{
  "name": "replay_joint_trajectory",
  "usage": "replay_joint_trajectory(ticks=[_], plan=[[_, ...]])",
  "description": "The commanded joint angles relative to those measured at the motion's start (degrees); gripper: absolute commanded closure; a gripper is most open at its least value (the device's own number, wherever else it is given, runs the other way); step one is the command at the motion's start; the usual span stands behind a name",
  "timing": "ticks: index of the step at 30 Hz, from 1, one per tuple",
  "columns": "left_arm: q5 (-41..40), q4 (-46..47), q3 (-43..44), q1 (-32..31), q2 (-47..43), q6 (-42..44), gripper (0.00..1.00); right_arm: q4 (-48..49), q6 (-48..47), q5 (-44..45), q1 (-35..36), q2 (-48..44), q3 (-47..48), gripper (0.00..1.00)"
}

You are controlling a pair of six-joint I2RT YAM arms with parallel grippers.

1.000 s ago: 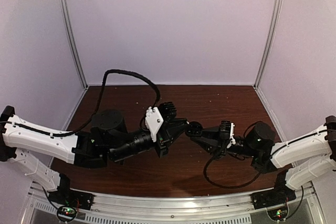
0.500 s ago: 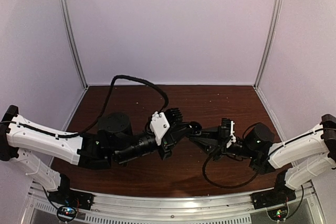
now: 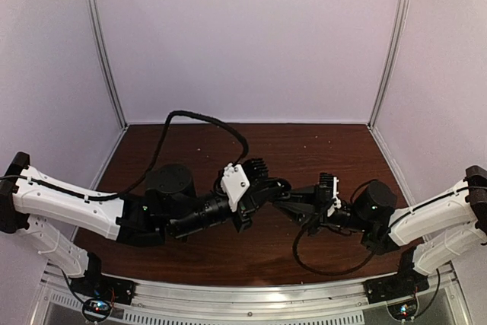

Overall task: Insert the wireless bluetooth earbuds into the charging case
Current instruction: Insert the right earbud into the right side groove of the charging case.

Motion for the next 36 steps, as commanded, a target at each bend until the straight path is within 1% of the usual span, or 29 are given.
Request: replay_joint_trajectory(ticks=[1, 7, 12, 15, 20, 28, 32, 36], plan=[[-0.6, 1.2, 1.3, -0.2, 1.3, 0.5, 0.84, 2.5, 1.1, 1.5, 0.6, -0.5, 1.3, 1.0], [-0.2, 0.9, 1.2, -0.2, 1.7, 0.3, 0.84, 3.1, 2.0, 4.9, 0.8, -0.7, 1.4, 1.0], [-0.4, 0.2, 1.5, -0.2, 2.7, -0.5, 0.83, 3.6, 1.8, 5.4, 0.8, -0.9, 1.4, 1.0], [-0.8, -0.1, 1.6, -0.2, 3.0, -1.1, 0.79, 3.4, 1.4, 5.3, 0.8, -1.1, 1.4, 1.0], [-3.3, -0.9, 1.5, -0.2, 2.5, -1.7, 0.68, 2.5, 1.1, 5.8, 0.8, -1.8, 0.9, 1.0], [-5.2, -2.9, 1.8, -0.1, 0.3, -3.2, 0.58, 1.2, 1.1, 6.3, 0.8, -1.8, -0.3, 1.0], [-5.8, -4.5, 1.7, -0.1, -0.7, -4.5, 0.55, -0.4, 1.4, 6.6, 0.8, -2.0, -0.5, 1.0], [-5.5, -4.6, 0.3, -0.1, -3.2, -6.2, 0.55, -6.3, 1.7, 7.7, 0.8, -2.9, 0.1, 1.0]])
